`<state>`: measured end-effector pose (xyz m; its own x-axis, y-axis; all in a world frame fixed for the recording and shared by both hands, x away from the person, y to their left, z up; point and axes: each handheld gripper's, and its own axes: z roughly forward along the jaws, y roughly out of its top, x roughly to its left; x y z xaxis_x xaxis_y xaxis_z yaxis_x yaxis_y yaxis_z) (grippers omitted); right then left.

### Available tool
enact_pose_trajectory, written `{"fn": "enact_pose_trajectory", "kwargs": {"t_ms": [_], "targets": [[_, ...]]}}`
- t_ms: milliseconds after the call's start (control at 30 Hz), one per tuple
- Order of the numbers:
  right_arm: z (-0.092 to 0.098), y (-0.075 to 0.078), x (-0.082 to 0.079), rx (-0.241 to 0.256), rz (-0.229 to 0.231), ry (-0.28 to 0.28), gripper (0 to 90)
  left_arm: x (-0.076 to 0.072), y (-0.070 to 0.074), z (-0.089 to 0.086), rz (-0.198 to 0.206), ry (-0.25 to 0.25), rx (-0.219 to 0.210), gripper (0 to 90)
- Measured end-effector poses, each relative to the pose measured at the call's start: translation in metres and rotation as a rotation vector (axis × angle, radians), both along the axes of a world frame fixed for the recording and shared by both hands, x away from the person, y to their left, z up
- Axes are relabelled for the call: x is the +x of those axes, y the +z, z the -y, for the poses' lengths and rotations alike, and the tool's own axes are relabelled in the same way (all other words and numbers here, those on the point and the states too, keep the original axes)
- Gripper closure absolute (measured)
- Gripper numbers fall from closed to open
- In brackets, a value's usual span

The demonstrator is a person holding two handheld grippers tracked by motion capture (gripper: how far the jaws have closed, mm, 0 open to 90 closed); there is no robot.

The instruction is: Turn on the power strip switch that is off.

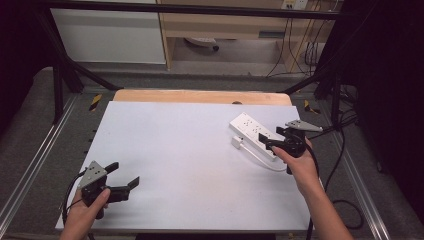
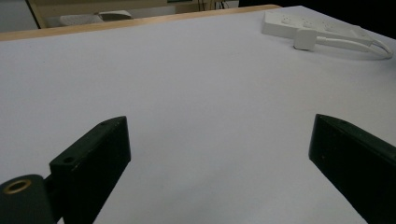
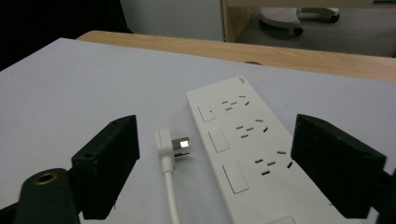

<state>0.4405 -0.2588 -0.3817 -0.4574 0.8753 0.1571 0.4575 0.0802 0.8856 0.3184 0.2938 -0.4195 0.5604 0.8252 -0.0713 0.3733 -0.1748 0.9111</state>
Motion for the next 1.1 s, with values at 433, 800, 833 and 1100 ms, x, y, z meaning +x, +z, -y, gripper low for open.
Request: {"fn": "enact_pose_trajectory", "kwargs": {"t_ms": [433, 800, 833, 1100], "targets": [[-0.002, 0.01, -0.016, 0.019, 0.085, -0.014, 2.3, 0.0, 0.0, 0.0, 0.001, -0.001, -0.001, 5.7], [0.013, 0.011, -0.047, 0.026, 0.174, -0.033, 3.2, 0.0, 0.0, 0.001, 0.004, -0.002, 0.002, 5.6], [0.016, 0.011, -0.051, 0.026, 0.185, -0.036, 3.5, 0.0, 0.0, 0.001, 0.004, -0.002, 0.002, 5.6], [0.032, -0.005, -0.08, 0.006, 0.228, -0.057, 3.6, 0.0, 0.0, 0.001, 0.009, -0.002, 0.008, 5.6]]}}
